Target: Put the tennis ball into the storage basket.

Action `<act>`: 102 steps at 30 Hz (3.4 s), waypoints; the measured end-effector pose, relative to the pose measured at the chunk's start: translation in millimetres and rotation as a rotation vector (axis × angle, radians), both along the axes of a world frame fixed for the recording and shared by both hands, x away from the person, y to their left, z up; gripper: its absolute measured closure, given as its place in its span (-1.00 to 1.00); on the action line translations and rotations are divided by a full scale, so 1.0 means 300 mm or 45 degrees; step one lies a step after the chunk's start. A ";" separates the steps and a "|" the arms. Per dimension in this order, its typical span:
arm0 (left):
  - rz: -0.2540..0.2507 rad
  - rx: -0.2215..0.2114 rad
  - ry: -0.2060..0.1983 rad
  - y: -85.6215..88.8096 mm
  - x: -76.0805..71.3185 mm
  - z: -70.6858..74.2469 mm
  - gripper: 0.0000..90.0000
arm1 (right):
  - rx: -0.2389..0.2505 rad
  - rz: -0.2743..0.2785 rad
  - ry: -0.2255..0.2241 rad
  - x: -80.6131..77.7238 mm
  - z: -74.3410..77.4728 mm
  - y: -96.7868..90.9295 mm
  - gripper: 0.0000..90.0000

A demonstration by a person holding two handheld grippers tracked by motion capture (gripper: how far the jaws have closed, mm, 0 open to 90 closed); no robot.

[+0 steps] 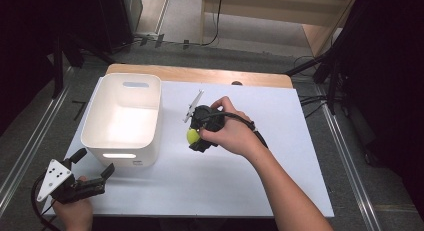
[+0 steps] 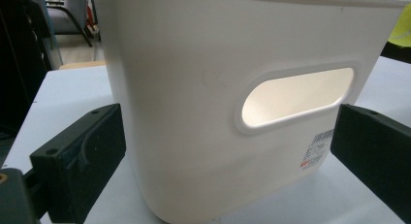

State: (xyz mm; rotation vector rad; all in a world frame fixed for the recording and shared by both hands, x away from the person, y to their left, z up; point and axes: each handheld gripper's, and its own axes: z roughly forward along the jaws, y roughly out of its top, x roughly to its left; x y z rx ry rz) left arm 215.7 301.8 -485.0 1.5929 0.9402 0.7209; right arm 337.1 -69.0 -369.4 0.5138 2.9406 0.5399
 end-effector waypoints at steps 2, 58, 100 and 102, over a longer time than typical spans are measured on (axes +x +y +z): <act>0.000 0.000 0.000 0.000 0.000 0.000 -1.00 | 0.008 0.001 -0.002 0.000 0.004 0.007 -0.47; -0.003 -0.016 0.008 0.001 0.003 0.001 -1.00 | 0.037 0.126 0.008 0.028 0.086 0.201 -0.47; -0.007 -0.026 0.008 0.001 0.005 0.001 -1.00 | 0.083 0.193 0.006 0.049 0.160 0.388 -0.47; -0.007 -0.028 0.007 0.001 0.005 0.001 -1.00 | 0.076 0.200 0.009 0.051 0.155 0.398 -0.47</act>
